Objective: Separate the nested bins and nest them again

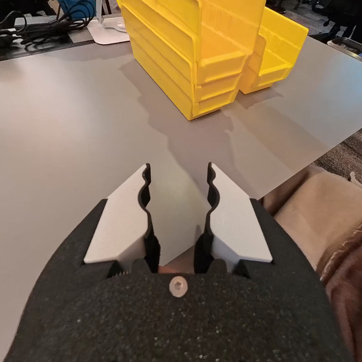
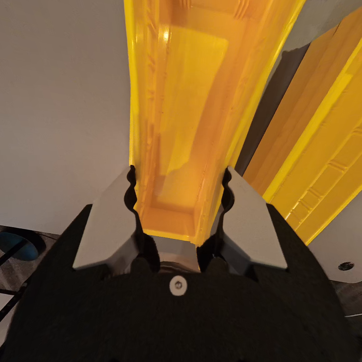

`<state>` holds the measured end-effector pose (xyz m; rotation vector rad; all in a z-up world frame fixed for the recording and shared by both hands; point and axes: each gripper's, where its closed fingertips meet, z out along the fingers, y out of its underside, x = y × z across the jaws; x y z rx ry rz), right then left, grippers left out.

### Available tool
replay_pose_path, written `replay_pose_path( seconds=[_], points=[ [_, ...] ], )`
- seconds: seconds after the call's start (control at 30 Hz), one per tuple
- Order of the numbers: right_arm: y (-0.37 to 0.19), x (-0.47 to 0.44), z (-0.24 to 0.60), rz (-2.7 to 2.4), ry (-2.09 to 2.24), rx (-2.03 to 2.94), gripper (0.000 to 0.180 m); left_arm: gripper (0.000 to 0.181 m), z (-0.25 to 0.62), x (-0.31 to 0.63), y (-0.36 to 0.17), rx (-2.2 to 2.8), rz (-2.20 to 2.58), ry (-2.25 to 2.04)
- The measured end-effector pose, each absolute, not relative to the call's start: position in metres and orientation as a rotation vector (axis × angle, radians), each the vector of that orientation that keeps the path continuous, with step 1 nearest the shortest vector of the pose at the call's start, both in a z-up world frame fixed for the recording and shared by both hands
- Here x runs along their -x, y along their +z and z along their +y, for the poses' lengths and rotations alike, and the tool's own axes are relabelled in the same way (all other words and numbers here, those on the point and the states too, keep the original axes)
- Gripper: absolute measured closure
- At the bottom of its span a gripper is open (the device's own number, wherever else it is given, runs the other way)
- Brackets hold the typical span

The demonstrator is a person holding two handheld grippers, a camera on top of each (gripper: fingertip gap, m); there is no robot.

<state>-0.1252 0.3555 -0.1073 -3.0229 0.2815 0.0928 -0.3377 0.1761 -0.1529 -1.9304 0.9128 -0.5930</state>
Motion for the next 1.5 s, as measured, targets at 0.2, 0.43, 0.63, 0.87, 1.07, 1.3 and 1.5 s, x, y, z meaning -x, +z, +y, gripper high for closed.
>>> replay_pose_path(
  seconds=[0.2, 0.43, 0.63, 0.87, 1.07, 1.3, 1.5],
  points=[
    [-0.106, 0.124, 0.350, 0.297, 0.118, 3.046, 0.092, 0.125, 0.176, 0.337, -0.155, 1.939, 0.917, -0.596],
    [-0.105, 0.127, 0.343, 0.305, 0.136, 3.075, 0.092, 0.125, 0.176, 0.337, -0.155, 1.943, 0.917, -0.600],
    [-0.103, 0.129, 0.340, 0.305, 0.142, 3.086, 0.092, 0.125, 0.175, 0.337, -0.156, 1.943, 0.926, -0.596],
    [-0.097, 0.131, 0.338, 0.293, 0.143, 3.099, 0.091, 0.125, 0.175, 0.336, -0.157, 1.949, 0.927, -0.598],
    [-0.094, 0.130, 0.336, 0.290, 0.140, 3.101, 0.091, 0.125, 0.175, 0.336, -0.158, 1.953, 0.930, -0.598],
    [-0.089, 0.128, 0.332, 0.285, 0.135, 3.104, 0.090, 0.125, 0.174, 0.336, -0.159, 1.955, 0.937, -0.597],
    [-0.071, 0.125, 0.333, 0.293, 0.156, 3.062, 0.090, 0.125, 0.173, 0.335, -0.160, 1.964, 0.936, -0.603]
  ],
)
